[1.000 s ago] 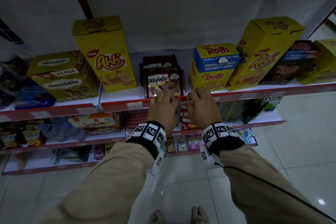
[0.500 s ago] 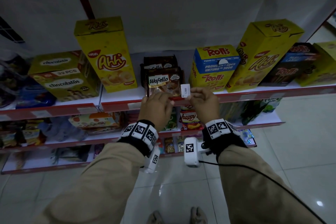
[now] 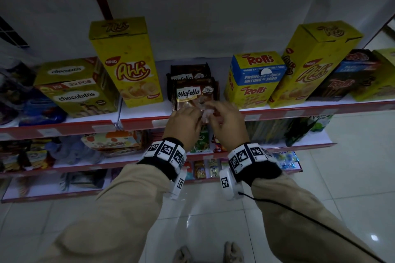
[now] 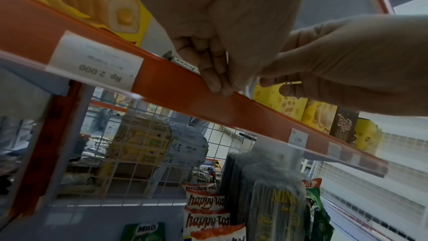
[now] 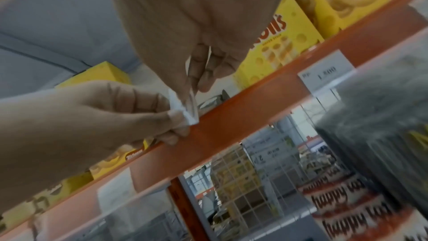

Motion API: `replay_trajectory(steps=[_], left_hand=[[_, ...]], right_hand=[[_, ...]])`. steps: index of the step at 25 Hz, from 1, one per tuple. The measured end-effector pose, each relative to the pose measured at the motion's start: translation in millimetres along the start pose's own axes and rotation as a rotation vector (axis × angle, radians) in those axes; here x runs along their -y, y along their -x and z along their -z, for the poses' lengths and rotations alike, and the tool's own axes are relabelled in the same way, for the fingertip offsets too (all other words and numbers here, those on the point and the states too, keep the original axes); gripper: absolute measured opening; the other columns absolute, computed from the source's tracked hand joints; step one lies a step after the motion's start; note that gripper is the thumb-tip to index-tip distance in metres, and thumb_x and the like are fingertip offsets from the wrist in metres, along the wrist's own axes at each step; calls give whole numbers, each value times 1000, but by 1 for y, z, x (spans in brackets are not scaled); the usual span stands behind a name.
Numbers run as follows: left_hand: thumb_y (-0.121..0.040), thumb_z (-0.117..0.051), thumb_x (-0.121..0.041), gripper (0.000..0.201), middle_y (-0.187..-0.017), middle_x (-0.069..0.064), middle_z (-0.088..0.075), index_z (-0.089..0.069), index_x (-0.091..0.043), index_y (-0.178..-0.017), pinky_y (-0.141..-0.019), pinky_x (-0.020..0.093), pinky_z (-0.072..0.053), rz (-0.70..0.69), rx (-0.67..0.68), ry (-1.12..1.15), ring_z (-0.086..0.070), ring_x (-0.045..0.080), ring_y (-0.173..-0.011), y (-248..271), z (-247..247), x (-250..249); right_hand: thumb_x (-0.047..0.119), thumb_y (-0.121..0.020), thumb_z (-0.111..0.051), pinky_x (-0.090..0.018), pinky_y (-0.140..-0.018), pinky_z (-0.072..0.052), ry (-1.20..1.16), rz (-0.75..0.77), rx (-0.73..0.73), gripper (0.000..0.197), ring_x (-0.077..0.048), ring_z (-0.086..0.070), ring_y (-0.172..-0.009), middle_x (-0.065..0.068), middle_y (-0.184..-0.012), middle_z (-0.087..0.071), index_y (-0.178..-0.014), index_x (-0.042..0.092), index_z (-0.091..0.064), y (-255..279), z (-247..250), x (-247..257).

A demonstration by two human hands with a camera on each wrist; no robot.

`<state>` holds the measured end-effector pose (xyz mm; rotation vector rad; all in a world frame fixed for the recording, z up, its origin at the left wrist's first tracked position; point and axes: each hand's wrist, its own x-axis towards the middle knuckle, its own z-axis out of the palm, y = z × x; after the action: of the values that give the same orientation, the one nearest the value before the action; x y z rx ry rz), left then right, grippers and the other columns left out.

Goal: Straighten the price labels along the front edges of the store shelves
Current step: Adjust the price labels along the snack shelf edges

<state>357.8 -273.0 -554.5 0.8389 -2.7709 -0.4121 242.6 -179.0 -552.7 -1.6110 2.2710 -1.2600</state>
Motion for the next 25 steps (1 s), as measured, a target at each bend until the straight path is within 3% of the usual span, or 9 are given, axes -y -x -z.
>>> replay_trajectory(steps=[2,6,8,12,15,18,21,25], left_hand=[[-92,-48,-18,20,-112,9,-61,-58,-11,-109,-91,37,-34,-27,0,-17,-49,31,-117,1,3,2],[-94,-48,-22,24,-116,7,-62,-57,-15,-115,-90,37,-34,-51,-49,-57,-52,28,-112,7,6,10],[-94,-48,-22,22,-114,6,-62,-56,-15,-113,-87,37,-34,-34,-66,-32,-54,27,-105,10,6,15],[-92,-49,-20,25,-93,4,-64,-50,-14,-116,-83,37,-37,101,-117,156,-57,27,-87,11,5,21],[-94,-47,-24,27,-106,3,-60,-53,-19,-120,-84,37,-36,28,-72,33,-51,27,-100,14,2,22],[-97,-44,-29,27,-115,4,-54,-54,-21,-120,-87,38,-36,2,-34,-75,-45,27,-106,15,-2,22],[-97,-43,-34,35,-120,5,-54,-48,-16,-126,-90,40,-38,57,-38,-50,-45,27,-109,13,-3,20],[-90,-50,-29,44,-122,6,-53,-46,-17,-132,-92,43,-39,6,-33,-8,-45,30,-110,19,0,22]], right_hand=[[2,-85,-58,-37,-76,-46,59,25,13,18,-30,-59,-90,-14,-95,-66,-100,6,-67,-8,4,-4],[2,-86,-59,-39,-73,-53,-122,-67,-24,11,-21,-65,-83,-6,-90,-70,-92,8,-66,-9,8,-7],[2,-84,-61,-38,-78,-50,-88,-62,-22,13,-23,-61,-89,-3,-92,-70,-92,11,-67,-6,4,-8],[7,-83,-64,-45,-85,-43,64,-106,-6,16,-22,-47,-95,6,-95,-68,-91,20,-68,-5,-2,-8],[10,-83,-65,-47,-88,-40,90,-131,22,17,-21,-46,-99,13,-95,-66,-91,24,-68,-5,-2,-9],[9,-83,-64,-39,-88,-34,115,-115,57,19,-22,-46,-101,11,-98,-66,-93,24,-67,-6,-3,-12],[9,-82,-63,-36,-85,-30,127,-95,71,19,-21,-45,-100,11,-100,-65,-94,24,-66,-5,-3,-14],[10,-82,-64,-39,-89,-32,129,-77,91,20,-20,-46,-102,13,-100,-66,-94,26,-66,-5,-1,-16]])
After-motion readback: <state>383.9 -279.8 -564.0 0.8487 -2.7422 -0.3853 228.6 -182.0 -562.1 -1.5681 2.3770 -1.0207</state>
